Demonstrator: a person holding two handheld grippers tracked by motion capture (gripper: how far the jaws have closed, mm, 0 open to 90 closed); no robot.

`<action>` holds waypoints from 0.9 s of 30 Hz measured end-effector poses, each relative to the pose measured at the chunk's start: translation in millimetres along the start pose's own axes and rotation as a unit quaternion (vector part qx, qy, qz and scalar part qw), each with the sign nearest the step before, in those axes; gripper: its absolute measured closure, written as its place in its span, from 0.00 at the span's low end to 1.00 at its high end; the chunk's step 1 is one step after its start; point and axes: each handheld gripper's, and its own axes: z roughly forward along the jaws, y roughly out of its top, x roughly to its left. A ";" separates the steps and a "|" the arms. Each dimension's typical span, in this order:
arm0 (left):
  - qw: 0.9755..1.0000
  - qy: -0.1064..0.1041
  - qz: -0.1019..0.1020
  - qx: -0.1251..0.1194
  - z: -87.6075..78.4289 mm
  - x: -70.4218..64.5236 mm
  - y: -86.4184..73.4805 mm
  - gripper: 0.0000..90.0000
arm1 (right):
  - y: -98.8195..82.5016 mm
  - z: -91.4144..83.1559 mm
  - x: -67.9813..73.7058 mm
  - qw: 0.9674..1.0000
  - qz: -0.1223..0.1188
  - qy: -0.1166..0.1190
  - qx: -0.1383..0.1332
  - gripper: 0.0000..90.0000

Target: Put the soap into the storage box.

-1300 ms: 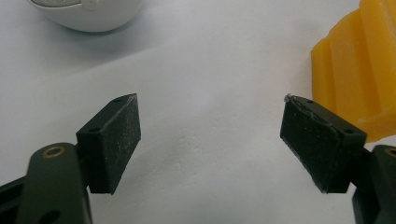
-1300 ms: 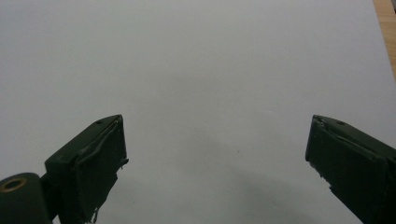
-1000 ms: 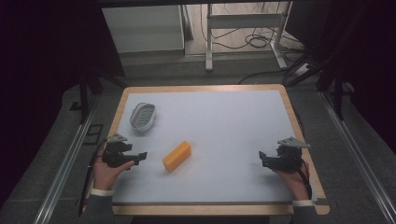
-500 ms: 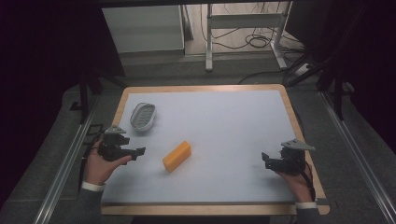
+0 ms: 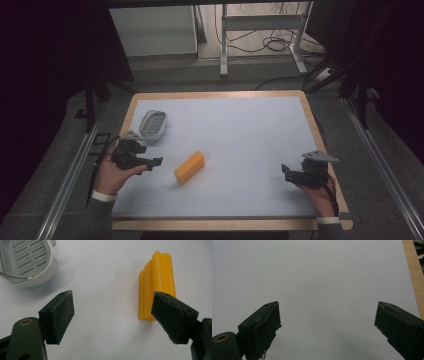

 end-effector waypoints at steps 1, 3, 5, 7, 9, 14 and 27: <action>1.000 -0.002 0.002 -0.002 0.8 -1.2 1.9 0.21 | -0.1 -0.1 -0.2 1.000 0.000 0.000 0.000 0.07; 1.000 -0.007 0.004 -0.003 2.1 -3.6 4.4 0.21 | -0.3 -0.4 -0.5 1.000 0.000 0.000 0.000 0.07; 1.000 -0.011 0.011 -0.005 3.6 -7.0 7.1 0.21 | -0.5 -0.3 -0.8 1.000 0.000 -0.001 0.000 0.07; 1.000 -0.016 0.015 -0.009 5.0 -10.5 10.0 0.21 | -0.7 -0.1 -1.1 1.000 0.000 -0.001 0.001 0.07; 1.000 -0.020 0.020 -0.007 6.9 -14.1 13.3 0.21 | -0.8 -0.3 -1.2 1.000 -0.001 -0.001 0.000 0.07; 0.999 -0.024 0.033 -0.002 11.5 -24.0 21.9 0.21 | -0.8 -0.4 -1.2 1.000 -0.001 -0.002 0.000 0.07; 0.998 -0.018 0.059 0.024 35.6 -47.1 39.8 0.22 | -2.1 0.4 -1.4 1.000 -0.004 -0.002 0.001 0.07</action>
